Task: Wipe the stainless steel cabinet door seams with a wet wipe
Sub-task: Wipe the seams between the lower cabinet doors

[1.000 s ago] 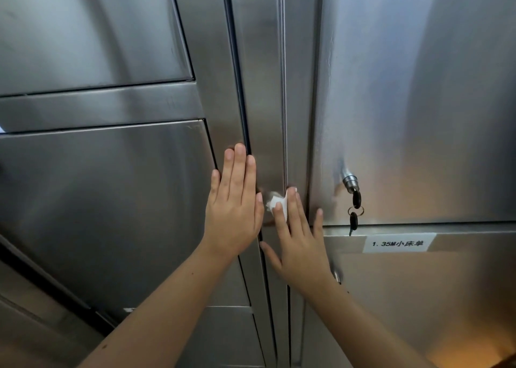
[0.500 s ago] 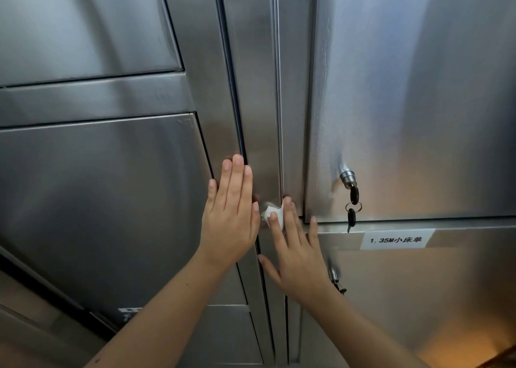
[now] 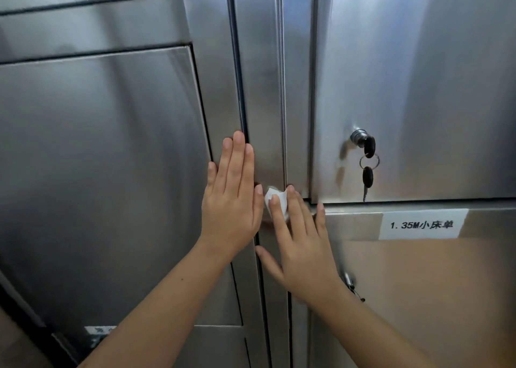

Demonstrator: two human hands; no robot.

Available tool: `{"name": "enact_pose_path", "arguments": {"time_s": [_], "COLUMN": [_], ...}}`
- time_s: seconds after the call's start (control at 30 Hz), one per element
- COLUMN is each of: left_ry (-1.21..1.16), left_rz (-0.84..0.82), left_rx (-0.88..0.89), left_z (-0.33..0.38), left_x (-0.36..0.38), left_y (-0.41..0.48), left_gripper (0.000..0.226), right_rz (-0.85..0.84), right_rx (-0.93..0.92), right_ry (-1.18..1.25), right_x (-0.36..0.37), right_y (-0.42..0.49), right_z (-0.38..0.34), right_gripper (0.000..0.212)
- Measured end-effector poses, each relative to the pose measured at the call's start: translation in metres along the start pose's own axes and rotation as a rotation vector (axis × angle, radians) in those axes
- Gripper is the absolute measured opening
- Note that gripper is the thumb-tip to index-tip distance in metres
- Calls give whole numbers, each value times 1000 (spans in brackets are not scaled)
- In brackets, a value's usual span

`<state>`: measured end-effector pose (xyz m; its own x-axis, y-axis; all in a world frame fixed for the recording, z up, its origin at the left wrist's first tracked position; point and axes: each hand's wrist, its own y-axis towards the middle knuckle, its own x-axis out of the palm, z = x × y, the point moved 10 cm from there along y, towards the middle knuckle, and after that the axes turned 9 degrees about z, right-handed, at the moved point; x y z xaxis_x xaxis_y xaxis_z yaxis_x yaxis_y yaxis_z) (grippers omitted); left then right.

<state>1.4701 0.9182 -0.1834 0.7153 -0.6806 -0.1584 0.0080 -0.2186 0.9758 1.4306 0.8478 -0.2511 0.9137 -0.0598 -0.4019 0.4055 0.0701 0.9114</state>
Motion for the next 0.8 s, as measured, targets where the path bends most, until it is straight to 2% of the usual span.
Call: {"name": "enact_pose_path", "arguments": {"time_s": [0.2, 0.43, 0.8], "left_ry": [-16, -34, -18], "left_rz": [82, 145, 90], "left_rx": [57, 50, -14], "left_z": [5, 11, 15], "left_x": [-5, -3, 15], "left_y": [-16, -50, -82], "left_gripper": [52, 52, 56], "right_rz": [106, 139, 94], "right_rx": [-56, -129, -146], "right_ry": [-32, -193, -303], "right_x": [-5, 2, 18], "right_y": [-5, -23, -58], "right_z": [-2, -6, -8], "right_gripper": [71, 72, 82]}}
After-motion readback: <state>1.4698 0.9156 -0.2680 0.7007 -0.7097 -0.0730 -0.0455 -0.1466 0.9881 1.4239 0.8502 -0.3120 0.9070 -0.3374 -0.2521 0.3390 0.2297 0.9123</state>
